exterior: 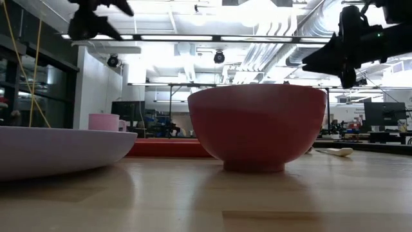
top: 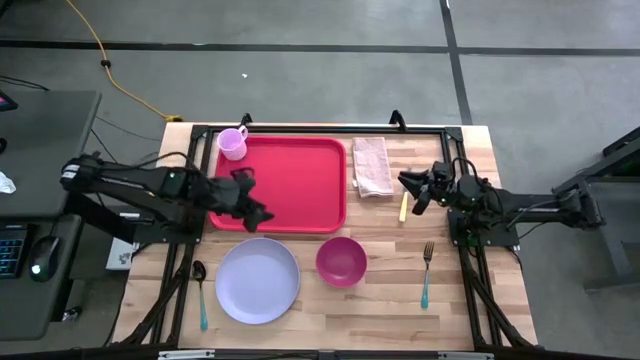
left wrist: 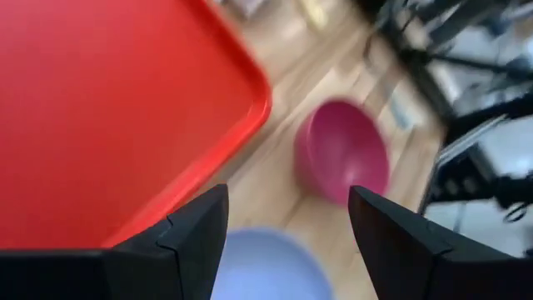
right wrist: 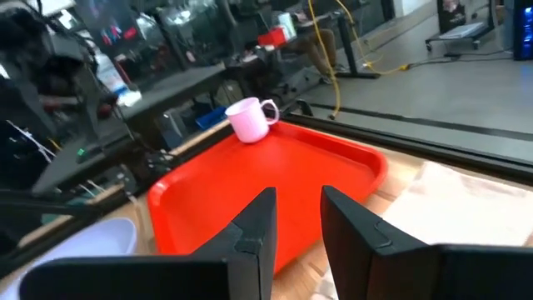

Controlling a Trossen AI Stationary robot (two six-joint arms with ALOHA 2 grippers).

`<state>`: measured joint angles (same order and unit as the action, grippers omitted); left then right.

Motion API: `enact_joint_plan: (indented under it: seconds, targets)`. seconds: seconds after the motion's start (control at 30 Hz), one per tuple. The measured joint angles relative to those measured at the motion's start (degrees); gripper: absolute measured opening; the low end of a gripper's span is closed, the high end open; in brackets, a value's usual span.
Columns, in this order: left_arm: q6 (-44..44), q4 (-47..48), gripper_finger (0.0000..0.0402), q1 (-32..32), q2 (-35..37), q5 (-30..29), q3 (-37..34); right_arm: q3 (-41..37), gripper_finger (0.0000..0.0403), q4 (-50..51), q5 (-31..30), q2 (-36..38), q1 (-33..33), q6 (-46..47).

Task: Set up tray
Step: Put the purple plate on the red serving tray to the bottom right of the pink mug

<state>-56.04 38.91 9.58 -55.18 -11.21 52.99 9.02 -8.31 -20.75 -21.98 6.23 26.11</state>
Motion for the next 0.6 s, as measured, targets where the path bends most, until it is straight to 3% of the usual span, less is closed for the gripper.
enact_joint_plan:
  seconds: [0.3,0.6]
  targets:
    - [-8.74,10.56,0.0278,3.94,-4.99,4.81,0.0,-2.87,0.0073,-5.73,2.04,-0.02,-0.01,0.91]
    - [-11.79,16.83,0.0278,5.19,-9.67,9.19,-0.02,-2.87,0.0073,-4.41,2.55,-0.12,0.0,0.72]
